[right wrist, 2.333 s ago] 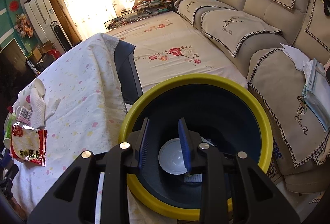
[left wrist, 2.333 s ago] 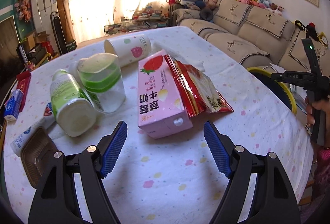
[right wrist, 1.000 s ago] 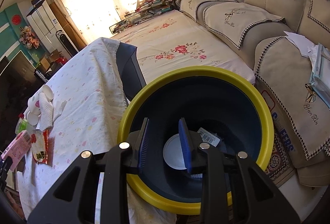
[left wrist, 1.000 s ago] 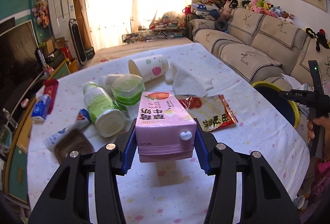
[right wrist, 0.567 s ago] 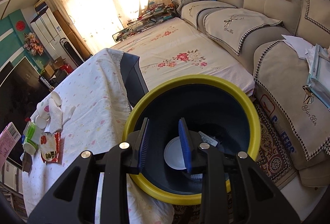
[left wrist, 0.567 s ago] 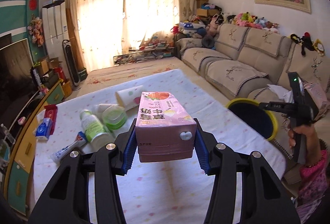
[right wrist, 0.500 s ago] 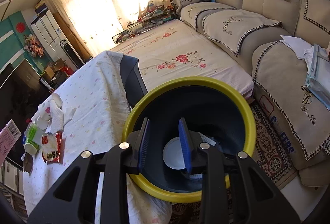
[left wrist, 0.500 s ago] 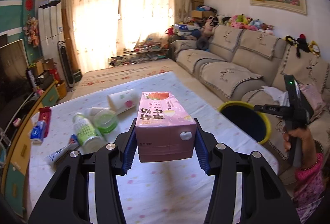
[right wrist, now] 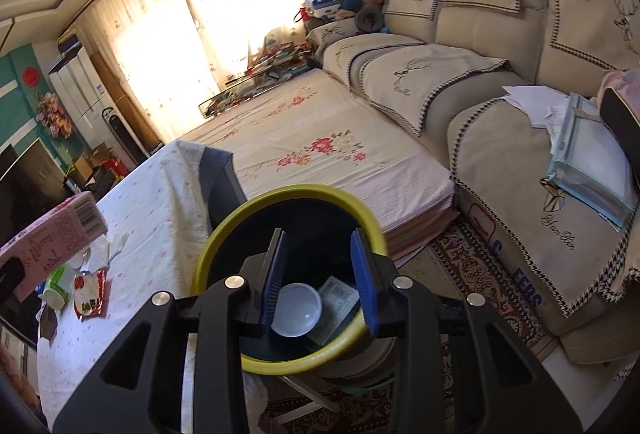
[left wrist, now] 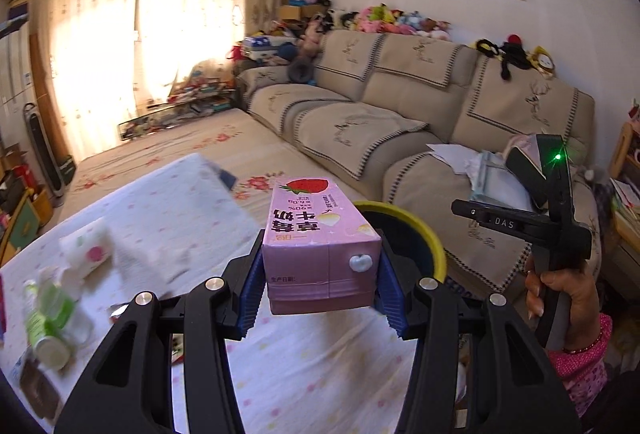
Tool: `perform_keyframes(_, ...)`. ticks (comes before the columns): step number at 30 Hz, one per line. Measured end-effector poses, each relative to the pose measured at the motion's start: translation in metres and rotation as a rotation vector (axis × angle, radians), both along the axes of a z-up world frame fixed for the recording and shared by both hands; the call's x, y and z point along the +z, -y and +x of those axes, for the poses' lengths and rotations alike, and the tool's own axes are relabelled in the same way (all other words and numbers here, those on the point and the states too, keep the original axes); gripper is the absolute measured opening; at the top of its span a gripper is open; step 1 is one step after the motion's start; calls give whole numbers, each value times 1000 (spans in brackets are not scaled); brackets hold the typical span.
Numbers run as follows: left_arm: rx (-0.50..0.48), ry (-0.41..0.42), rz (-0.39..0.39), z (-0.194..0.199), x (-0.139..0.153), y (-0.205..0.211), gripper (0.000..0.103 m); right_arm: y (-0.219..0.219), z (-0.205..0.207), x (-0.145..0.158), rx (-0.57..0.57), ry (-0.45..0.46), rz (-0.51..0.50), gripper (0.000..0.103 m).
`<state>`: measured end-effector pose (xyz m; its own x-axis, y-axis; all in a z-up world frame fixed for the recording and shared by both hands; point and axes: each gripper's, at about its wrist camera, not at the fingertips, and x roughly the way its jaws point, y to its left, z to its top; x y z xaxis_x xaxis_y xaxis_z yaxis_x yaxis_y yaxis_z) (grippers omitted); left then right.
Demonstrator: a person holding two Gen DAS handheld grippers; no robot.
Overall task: Collect trash
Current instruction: 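Grasp the pink milk carton with the left tool and drop it into the bin, then move the right tool to the red snack wrapper and grasp it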
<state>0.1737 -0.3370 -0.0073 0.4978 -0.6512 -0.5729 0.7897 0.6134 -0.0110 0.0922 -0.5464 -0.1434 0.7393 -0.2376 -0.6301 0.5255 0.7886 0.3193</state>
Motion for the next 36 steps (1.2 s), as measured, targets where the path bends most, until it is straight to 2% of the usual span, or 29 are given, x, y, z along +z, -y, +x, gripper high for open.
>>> perform_keyframes(10, -119, -123, 84, 24, -55, 117, 50, 32, -25, -13, -68, 5, 46, 32)
perform_keyframes(17, -119, -138, 129, 39, -86, 152, 51, 35, -25, -18, -73, 0, 58, 32)
perform_keyframes(18, -117, -141, 134, 41, -89, 155, 54, 35, -25, -18, -72, 0, 60, 32)
perform_keyframes(19, -113, -143, 134, 41, -89, 155, 63, 34, -24, -19, -70, -1, 60, 33)
perform_keyframes(22, -105, -128, 114, 42, -86, 146, 68, 32, -23, -17, -66, -3, 58, 35)
perform_keyframes(28, -70, -95, 25, 38, -60, 86, 70, 25, -14, -18, -48, -13, 54, 35)
perform_keyframes(30, -36, -82, -18, 41, -49, 59, 74, 20, -9, -19, -35, -20, 52, 36)
perform_keyframes(36, 115, -29, -102, 51, -24, -33, 75, -6, 16, -20, 34, -54, 34, 36)
